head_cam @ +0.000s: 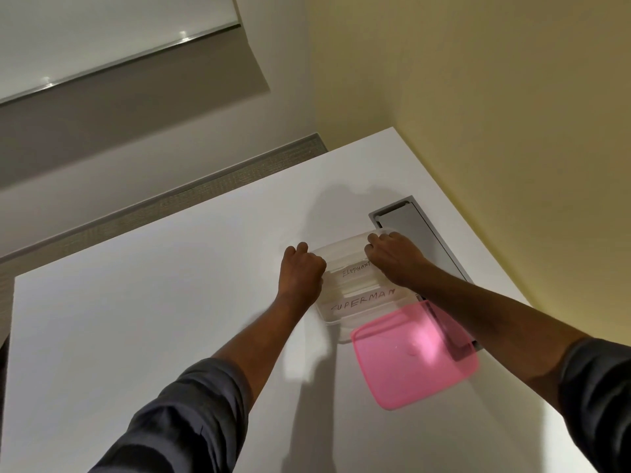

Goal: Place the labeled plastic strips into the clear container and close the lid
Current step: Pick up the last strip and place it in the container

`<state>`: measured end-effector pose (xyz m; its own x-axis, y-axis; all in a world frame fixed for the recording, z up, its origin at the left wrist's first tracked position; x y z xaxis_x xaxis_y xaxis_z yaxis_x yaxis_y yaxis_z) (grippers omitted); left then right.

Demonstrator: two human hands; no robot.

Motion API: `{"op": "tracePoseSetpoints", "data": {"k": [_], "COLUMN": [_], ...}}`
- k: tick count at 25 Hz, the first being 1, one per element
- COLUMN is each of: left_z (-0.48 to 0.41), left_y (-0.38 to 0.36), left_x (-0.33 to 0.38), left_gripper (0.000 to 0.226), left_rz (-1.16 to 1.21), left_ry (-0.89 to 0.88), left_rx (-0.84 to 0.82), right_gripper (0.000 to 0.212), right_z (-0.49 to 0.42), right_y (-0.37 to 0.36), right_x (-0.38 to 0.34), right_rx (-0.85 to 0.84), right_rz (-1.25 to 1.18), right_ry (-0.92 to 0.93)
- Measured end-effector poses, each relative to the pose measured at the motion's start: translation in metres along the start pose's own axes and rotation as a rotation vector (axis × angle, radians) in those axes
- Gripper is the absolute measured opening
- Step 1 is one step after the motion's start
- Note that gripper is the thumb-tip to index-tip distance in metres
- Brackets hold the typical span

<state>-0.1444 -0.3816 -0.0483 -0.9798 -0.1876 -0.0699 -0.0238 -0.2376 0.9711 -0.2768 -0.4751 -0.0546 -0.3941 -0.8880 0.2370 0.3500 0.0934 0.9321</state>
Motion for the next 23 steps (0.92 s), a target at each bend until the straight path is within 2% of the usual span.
{"op": "tracePoseSetpoints", "data": {"k": [5, 14, 17, 20, 23], "left_z": [0.004, 0.004, 0.015, 0.046, 0.086], "left_y": [-0.002, -0.007, 0.009, 0.04, 0.035], "left_x": [0.004, 0.005, 0.0, 0.001, 0.014], "left_gripper": [0.01, 0.009, 0.017, 0.02, 0.028], "left_rz": [-0.047, -0.05, 0.186, 0.534, 0.898], "left_ry": [0.005, 0.03, 0.099, 0.251, 0.399], "left_rx": [-0.012, 0.025, 0.123, 0.319, 0.322], "right_gripper": [0.03, 0.025, 0.025, 0.037, 0.042], "right_z": [-0.001, 0.006, 0.018, 0.048, 0.097], "right_y": [-0.008, -0.005, 0.01, 0.028, 0.025], "right_x": [-0.001, 0.001, 0.008, 0.026, 0.052], "right_rx": [-0.01, 0.052, 0.154, 0.291, 0.41], "right_rz": [-0.019, -0.131, -0.276, -0.518, -0.751], "right_ry": [-0.005, -0.056, -0.115, -0.215, -0.383]}}
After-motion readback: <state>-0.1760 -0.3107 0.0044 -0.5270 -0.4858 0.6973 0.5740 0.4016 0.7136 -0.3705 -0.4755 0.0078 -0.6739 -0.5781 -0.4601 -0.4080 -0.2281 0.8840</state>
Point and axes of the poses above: each hand's wrist, its own z-axis away from the middle knuckle, its own y-axis out of the back of the hand, x = y × z, the point moved 9 cm from there along -z, towards the middle knuckle, and after that the axes turned 1 degree about x, right-handed, at the moved point
